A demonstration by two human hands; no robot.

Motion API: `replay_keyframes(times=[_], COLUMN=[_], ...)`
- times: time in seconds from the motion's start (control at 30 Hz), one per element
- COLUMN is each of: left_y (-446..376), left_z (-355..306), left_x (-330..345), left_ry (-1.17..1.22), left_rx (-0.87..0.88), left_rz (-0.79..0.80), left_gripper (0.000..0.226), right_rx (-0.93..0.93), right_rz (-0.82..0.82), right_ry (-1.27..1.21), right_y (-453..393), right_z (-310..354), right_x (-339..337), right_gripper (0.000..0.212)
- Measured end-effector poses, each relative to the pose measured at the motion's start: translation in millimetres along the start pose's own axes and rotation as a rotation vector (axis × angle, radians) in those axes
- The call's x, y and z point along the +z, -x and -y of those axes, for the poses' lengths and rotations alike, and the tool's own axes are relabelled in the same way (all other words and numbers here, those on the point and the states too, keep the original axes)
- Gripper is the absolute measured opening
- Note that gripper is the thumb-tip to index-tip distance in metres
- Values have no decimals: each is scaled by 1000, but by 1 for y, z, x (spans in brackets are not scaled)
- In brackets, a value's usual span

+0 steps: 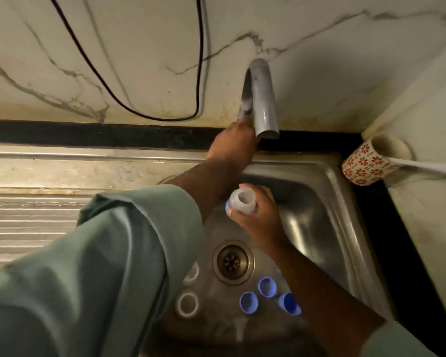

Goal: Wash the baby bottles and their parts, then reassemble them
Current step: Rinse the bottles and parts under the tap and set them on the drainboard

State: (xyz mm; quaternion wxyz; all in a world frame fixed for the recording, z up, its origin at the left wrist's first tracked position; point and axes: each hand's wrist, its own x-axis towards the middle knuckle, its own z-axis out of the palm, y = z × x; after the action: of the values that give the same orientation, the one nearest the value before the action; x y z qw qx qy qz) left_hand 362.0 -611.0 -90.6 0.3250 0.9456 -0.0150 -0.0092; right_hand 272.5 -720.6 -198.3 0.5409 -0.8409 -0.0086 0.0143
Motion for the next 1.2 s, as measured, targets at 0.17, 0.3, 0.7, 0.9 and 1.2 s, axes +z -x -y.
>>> replay_keyframes(times=[0.17, 0.3, 0.7, 0.9, 1.2], left_y=[-5, -8, -25, -38, -36], left_z=[24, 35, 29, 42, 46], left_x=[-10, -14, -28, -23, -16], left_ry=[72, 162, 264, 308, 485], left_rx=[-191, -343, -496, -562, -642], left_rz=[-98, 8, 174, 190, 179], left_gripper=[18, 36, 12, 10, 8], right_rx=[73, 44, 137, 146, 199], right_rz=[114, 136, 110, 91, 62], right_ry=[-106, -120, 41, 52, 3], right_y=[-1, -1, 11, 10, 9], right_z=[-6, -6, -13, -19, -18], right_x=[-3, -4, 12, 12, 11], right_gripper=[46, 35, 47, 45, 49])
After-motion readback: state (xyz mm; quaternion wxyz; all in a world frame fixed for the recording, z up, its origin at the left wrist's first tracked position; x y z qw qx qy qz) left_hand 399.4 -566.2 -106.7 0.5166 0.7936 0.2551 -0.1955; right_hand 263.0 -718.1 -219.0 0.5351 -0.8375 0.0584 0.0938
